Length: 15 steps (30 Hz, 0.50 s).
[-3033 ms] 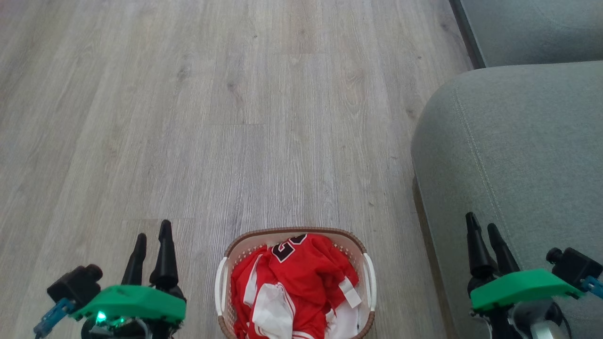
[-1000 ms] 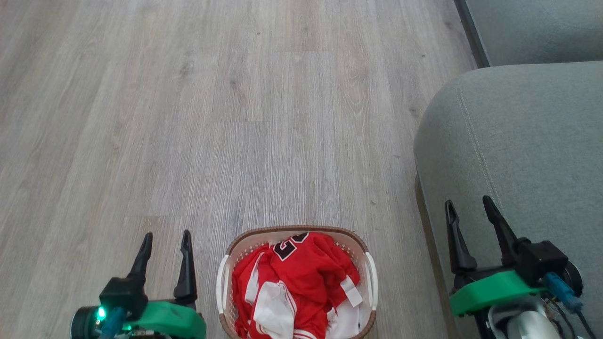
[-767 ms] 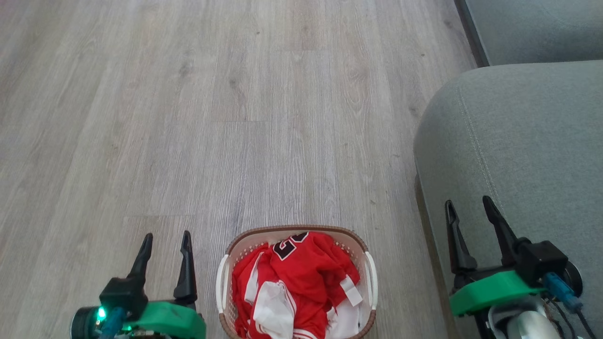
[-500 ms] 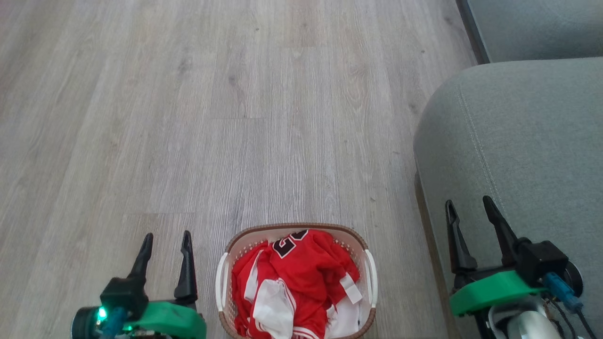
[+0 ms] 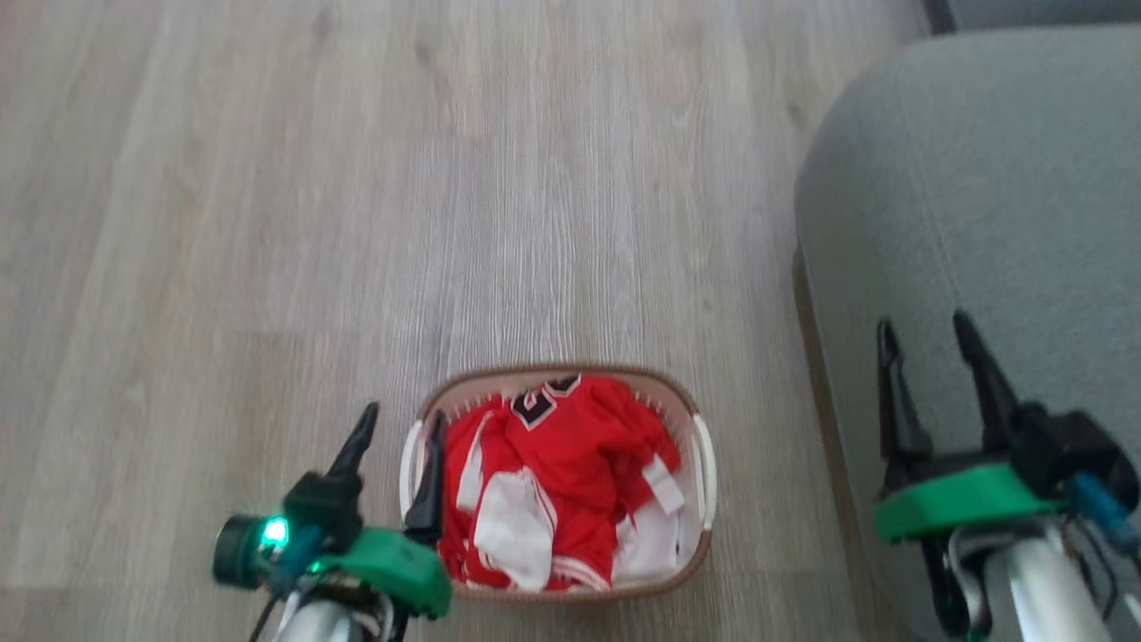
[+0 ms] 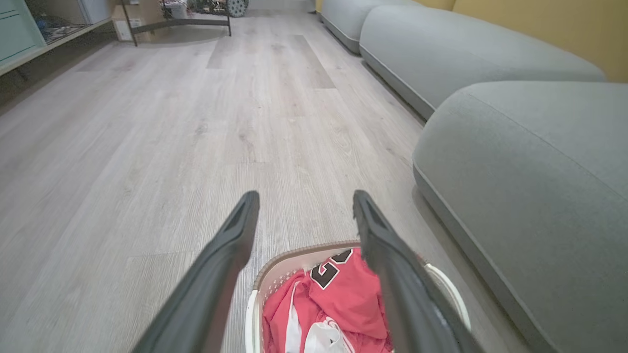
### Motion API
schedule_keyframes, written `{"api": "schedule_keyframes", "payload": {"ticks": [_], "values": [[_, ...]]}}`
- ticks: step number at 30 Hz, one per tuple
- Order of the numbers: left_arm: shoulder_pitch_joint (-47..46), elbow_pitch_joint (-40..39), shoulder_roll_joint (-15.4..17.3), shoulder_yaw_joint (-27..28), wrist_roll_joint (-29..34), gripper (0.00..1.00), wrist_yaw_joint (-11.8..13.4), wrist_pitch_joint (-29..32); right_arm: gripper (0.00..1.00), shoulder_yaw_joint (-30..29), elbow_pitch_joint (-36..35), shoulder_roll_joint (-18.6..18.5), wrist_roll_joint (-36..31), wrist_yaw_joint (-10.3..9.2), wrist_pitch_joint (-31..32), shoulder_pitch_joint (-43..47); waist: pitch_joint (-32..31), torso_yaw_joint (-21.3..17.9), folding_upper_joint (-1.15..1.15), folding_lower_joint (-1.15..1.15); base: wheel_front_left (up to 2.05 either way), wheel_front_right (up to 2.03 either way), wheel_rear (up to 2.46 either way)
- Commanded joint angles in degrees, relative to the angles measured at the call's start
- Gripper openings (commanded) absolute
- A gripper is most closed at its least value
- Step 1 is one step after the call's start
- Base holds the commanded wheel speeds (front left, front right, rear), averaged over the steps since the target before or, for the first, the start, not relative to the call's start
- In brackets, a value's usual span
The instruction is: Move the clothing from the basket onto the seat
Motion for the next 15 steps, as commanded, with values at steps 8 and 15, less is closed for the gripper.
{"api": "schedule_keyframes", "payload": {"ticks": [8,15], "values": [[-10.68,10.44,0.45,-3.06,3.26,1.00,-1.69,-0.71,1.00,0.66,-4.54,-0.75,-0.96,0.44,-0.54,-8.74,12.56,-2.98,0.00,0.00,0.00,0.00,0.00],[-17.83,21.48,0.66,-6.33,6.30,1.00,-3.20,-0.71,1.00,2.97,-6.09,-0.75,-0.04,0.44,-0.54,-14.51,20.85,-6.27,0.00,0.00,0.00,0.00,0.00]]}}
